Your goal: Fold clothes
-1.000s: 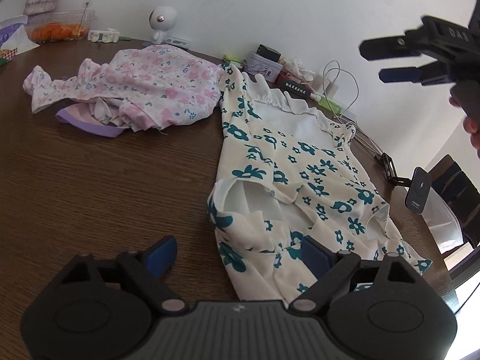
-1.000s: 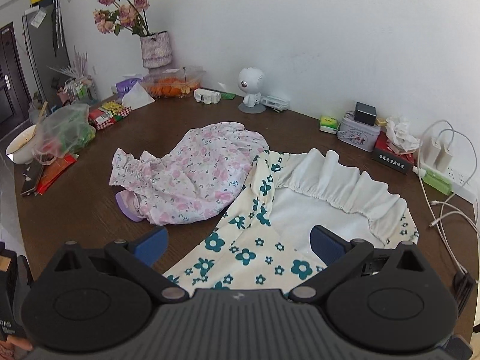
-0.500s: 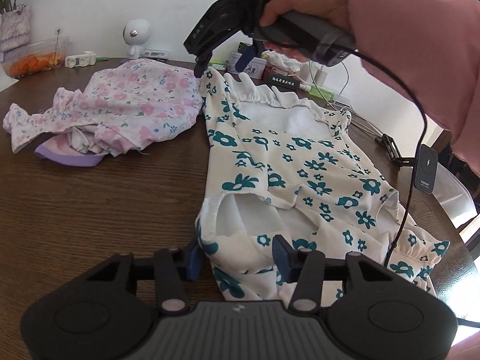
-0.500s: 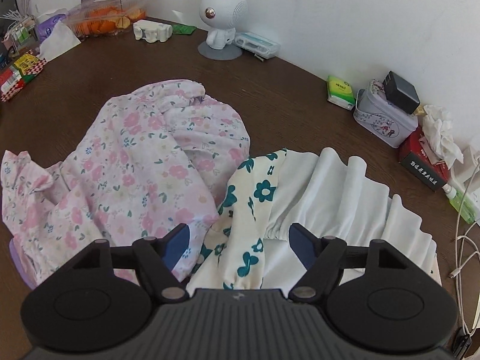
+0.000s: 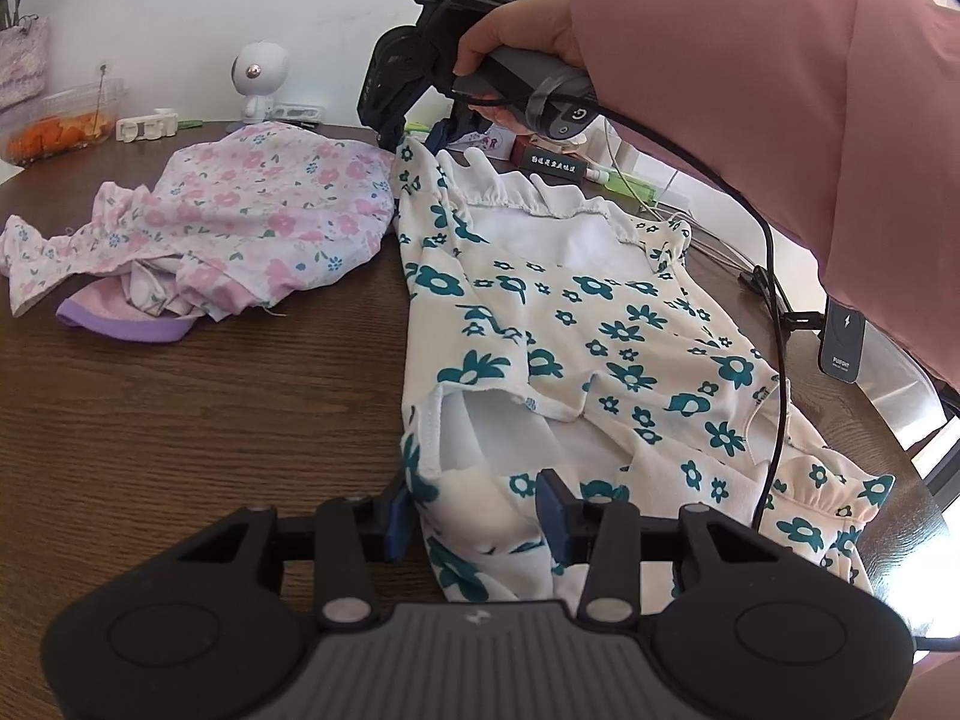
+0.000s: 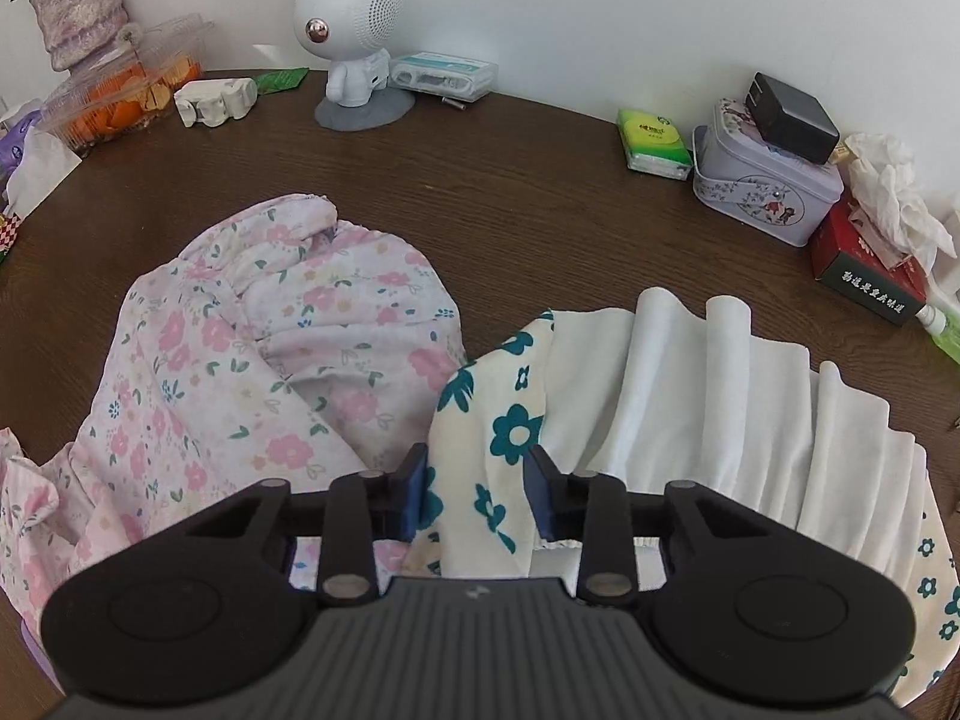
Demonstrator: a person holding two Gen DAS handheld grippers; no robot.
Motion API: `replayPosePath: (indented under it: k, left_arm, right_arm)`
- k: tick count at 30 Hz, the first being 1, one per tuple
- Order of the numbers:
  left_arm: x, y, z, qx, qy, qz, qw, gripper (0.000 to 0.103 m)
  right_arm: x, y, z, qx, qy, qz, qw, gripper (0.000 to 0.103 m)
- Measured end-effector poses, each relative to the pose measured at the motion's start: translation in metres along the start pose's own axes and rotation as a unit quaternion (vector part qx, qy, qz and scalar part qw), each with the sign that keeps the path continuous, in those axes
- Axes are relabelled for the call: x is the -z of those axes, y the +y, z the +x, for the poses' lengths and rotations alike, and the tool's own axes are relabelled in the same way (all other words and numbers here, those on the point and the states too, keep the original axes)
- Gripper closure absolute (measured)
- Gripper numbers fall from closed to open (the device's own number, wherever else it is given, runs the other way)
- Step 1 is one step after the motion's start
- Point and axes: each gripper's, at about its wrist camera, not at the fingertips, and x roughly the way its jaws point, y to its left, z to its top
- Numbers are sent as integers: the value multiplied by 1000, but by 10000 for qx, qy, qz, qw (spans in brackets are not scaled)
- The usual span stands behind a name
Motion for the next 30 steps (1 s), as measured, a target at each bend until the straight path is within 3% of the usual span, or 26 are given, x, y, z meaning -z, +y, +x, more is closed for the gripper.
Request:
replayPosePath:
  k: [2, 5, 17, 24, 30]
  left_arm:
    - [0, 2, 1, 28, 36, -55, 10000, 89]
    - [0, 6, 2, 131, 62, -212, 9997, 97]
    - [-13, -14, -16, 144, -244, -1, 9996, 98]
    - [-29, -52, -22, 175, -415, 760, 9961, 98]
    - [-34, -95, -15, 390, -319, 1560, 9865, 99]
  right_arm:
    - [3, 2, -1, -35, -34, -47, 10000, 95]
    - [4, 1, -8, -105, -126, -104, 9998, 99]
    - [5, -35, -37, -568, -477, 164, 9971, 99]
    - [12, -70, -52, -984, -711, 473, 9915, 99]
    - [23, -113, -70, -1400, -962, 794, 9823, 99]
